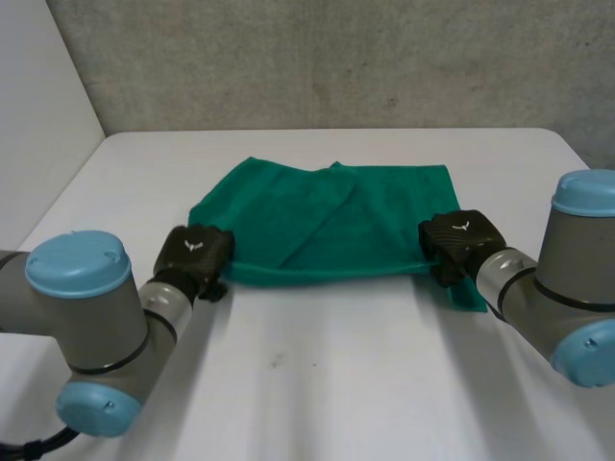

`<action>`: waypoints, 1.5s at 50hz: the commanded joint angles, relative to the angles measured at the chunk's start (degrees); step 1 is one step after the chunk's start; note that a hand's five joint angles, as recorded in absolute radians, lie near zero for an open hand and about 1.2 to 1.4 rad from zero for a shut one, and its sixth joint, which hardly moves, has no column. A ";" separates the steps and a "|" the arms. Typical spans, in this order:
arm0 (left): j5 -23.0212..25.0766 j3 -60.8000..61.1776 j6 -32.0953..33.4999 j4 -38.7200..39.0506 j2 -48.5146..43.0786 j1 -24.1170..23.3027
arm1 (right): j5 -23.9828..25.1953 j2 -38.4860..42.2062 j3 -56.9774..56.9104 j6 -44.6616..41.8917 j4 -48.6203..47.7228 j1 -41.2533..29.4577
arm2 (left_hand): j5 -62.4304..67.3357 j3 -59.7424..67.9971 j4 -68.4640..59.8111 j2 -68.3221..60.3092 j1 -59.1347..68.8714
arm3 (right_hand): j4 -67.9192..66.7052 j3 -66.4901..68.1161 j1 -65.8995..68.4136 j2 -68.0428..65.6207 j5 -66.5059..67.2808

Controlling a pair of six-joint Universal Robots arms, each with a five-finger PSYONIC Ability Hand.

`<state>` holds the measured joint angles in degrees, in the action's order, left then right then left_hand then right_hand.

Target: Fold the towel.

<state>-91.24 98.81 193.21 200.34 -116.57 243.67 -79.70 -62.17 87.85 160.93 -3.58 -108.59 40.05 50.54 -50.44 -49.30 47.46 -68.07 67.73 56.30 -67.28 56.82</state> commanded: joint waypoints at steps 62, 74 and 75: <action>-6.93 -17.86 -34.48 -4.34 -12.28 3.04 | 0.42 -31.08 -15.17 0.44 14.13 -9.98 | -22.00 -22.49 22.39 21.26 -19.42 | -11.93 12.27 23.70 -12.72 13.18; -6.58 -11.37 -26.23 -8.83 -3.59 4.53 | 1.39 -27.15 -12.80 -1.22 16.50 -2.25 | 6.36 5.86 -5.96 -7.10 8.94 | -11.93 12.27 23.70 -12.72 13.18; -6.49 -9.18 -24.48 -8.74 -0.97 4.97 | 1.39 -27.13 -12.79 -1.23 16.50 -2.24 | 19.91 19.42 -19.52 -20.66 22.50 | -11.93 12.27 23.70 -12.72 13.18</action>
<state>-97.86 83.09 162.14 193.61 -126.74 247.40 -79.04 -92.93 73.48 161.06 11.26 -115.30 21.58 31.69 -31.82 -31.64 32.19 -68.09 67.69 56.30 -67.28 56.83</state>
